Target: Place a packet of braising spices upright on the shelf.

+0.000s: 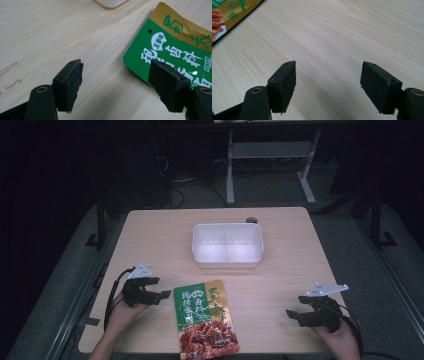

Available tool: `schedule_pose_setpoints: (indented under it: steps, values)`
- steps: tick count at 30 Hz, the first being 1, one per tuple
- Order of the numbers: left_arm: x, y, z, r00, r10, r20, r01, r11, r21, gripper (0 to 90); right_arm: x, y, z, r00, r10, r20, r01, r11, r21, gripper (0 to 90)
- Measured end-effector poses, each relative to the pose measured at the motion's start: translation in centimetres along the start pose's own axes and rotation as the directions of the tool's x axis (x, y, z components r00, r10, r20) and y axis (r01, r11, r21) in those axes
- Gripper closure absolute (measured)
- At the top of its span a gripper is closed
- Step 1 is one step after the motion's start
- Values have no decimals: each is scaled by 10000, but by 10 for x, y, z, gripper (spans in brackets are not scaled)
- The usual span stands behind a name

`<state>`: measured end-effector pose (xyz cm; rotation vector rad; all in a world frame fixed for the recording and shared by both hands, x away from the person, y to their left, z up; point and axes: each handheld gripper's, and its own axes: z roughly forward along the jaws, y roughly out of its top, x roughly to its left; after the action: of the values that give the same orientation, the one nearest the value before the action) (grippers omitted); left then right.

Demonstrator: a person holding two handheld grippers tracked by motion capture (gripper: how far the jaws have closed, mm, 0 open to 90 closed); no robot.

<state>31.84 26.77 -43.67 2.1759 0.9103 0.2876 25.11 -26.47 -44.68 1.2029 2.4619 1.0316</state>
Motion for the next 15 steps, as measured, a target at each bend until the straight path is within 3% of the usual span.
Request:
schedule_pose_setpoints:
  steps: [15]
  values:
    - [-4, 0, 2, 9999, -77, 139, 78, 10000, -23, 271, 32, 33, 20, 9943, -806, -692, 800, 9967, -115, 321]
